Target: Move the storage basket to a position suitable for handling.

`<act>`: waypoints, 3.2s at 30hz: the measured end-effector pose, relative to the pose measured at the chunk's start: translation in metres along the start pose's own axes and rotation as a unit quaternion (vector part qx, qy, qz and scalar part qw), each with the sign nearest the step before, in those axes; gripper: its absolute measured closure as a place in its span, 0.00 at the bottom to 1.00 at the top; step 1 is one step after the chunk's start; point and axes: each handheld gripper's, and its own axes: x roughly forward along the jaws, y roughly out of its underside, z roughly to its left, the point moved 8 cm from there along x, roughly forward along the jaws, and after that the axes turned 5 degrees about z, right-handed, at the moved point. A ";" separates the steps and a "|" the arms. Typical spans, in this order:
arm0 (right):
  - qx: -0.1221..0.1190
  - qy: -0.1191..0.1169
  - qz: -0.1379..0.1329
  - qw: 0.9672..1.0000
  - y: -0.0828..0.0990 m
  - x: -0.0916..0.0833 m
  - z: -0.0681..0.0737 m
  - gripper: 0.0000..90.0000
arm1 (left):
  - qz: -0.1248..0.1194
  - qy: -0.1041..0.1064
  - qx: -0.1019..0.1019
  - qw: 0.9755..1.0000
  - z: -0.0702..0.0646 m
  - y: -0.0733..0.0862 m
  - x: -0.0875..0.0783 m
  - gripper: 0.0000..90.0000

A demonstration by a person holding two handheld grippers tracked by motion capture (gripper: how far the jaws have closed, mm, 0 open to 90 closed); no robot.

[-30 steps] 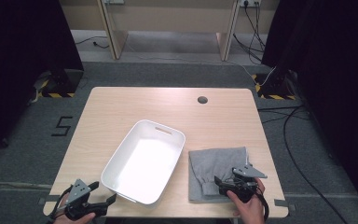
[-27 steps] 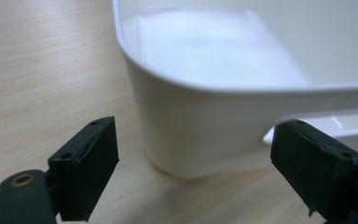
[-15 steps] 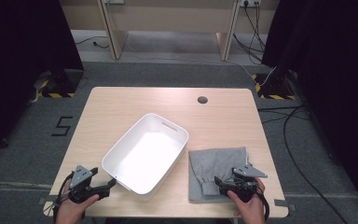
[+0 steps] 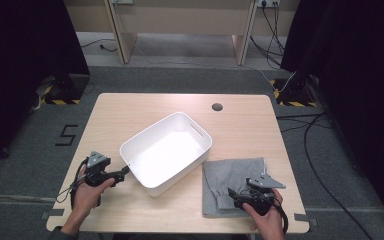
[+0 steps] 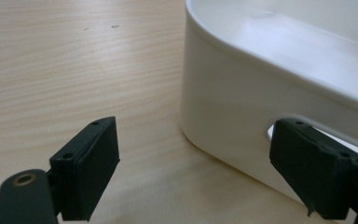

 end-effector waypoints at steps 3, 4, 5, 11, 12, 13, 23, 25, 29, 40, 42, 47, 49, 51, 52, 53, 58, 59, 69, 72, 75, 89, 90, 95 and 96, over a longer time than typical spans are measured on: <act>-0.004 -0.002 0.003 1.000 0.001 0.003 0.001 0.24 | 0.004 0.009 -0.017 1.000 0.005 -0.011 0.014 0.18; -0.004 -0.002 0.003 1.000 0.001 0.003 0.001 0.24 | 0.005 0.009 -0.023 1.000 0.008 -0.015 0.019 0.18; -0.005 -0.003 0.004 1.000 0.001 0.003 0.001 0.24 | 0.006 0.009 -0.029 1.000 0.009 -0.019 0.024 0.18; -0.010 -0.006 0.001 1.000 -0.001 0.001 0.005 0.24 | 0.002 0.004 -0.042 0.999 0.011 -0.030 0.036 0.20; -0.012 -0.007 -0.002 1.000 -0.002 0.000 0.005 0.24 | -0.002 0.007 -0.045 0.999 0.010 -0.028 0.033 0.20; -0.015 -0.006 -0.004 1.000 -0.005 -0.001 0.006 0.24 | -0.002 0.010 -0.046 0.999 0.008 -0.026 0.031 0.20; -0.043 -0.007 -0.013 0.999 -0.036 0.005 0.013 0.25 | -0.053 0.044 -0.021 0.997 -0.039 -0.018 -0.025 0.18; -0.046 -0.008 -0.018 0.999 -0.043 0.005 0.013 0.25 | -0.049 0.060 -0.006 0.997 -0.058 -0.012 -0.030 0.18; -0.061 -0.012 -0.024 0.998 -0.080 0.009 0.015 0.25 | -0.035 0.065 0.031 0.997 -0.082 -0.001 -0.028 0.17; -0.093 0.002 0.022 0.995 -0.152 0.067 0.018 0.25 | -0.009 0.070 0.063 0.996 -0.095 0.004 0.004 0.17; -0.096 0.003 0.029 0.995 -0.155 0.074 0.019 0.25 | -0.007 0.070 0.062 0.996 -0.092 0.004 0.006 0.18; -0.105 0.015 0.065 0.992 -0.159 0.108 0.022 0.22 | -0.013 0.050 0.045 0.998 -0.074 -0.001 0.007 0.17; -0.114 0.022 0.072 0.991 -0.156 0.115 0.023 0.25 | -0.017 0.048 0.028 0.998 -0.065 -0.009 0.009 0.17; -0.104 0.018 0.076 0.992 -0.153 0.118 0.025 0.26 | -0.018 0.047 0.028 0.998 -0.063 -0.014 0.011 0.17; -0.089 0.014 0.081 0.993 -0.151 0.121 0.025 0.27 | -0.017 0.044 0.030 0.998 -0.061 -0.017 0.013 0.17; -0.068 0.007 0.085 0.994 -0.150 0.122 0.024 0.26 | -0.017 0.041 0.028 0.999 -0.059 -0.022 0.018 0.18; -0.074 0.013 0.097 0.992 -0.150 0.119 0.019 0.32 | -0.019 0.039 0.028 0.999 -0.058 -0.027 0.021 0.21; -0.075 0.016 0.098 0.992 -0.150 0.118 0.018 0.32 | -0.020 0.038 0.026 0.999 -0.057 -0.028 0.022 0.20; -0.061 0.026 0.099 0.993 -0.144 0.108 -0.003 0.31 | -0.017 0.048 0.023 0.998 -0.064 -0.033 0.027 0.20; -0.064 0.024 0.097 0.993 -0.143 0.106 -0.006 0.33 | -0.016 0.055 0.019 0.998 -0.068 -0.033 0.027 0.20; -0.075 0.025 0.094 0.992 -0.142 0.103 -0.009 0.34 | -0.017 0.056 0.027 0.998 -0.072 -0.036 0.028 0.20; -0.079 0.015 0.064 0.995 -0.140 0.095 -0.016 0.32 | -0.016 0.069 0.017 0.997 -0.078 -0.037 0.031 0.19; -0.079 0.015 0.064 0.995 -0.140 0.095 -0.016 0.32 | -0.016 0.070 0.021 0.997 -0.079 -0.036 0.029 0.19; -0.072 0.004 0.016 0.997 -0.142 0.060 -0.017 0.30 | -0.013 0.084 0.020 0.996 -0.079 -0.016 0.014 0.17; -0.071 0.006 0.010 0.997 -0.142 0.054 -0.019 0.30 | -0.011 0.085 0.020 0.996 -0.079 -0.011 0.012 0.17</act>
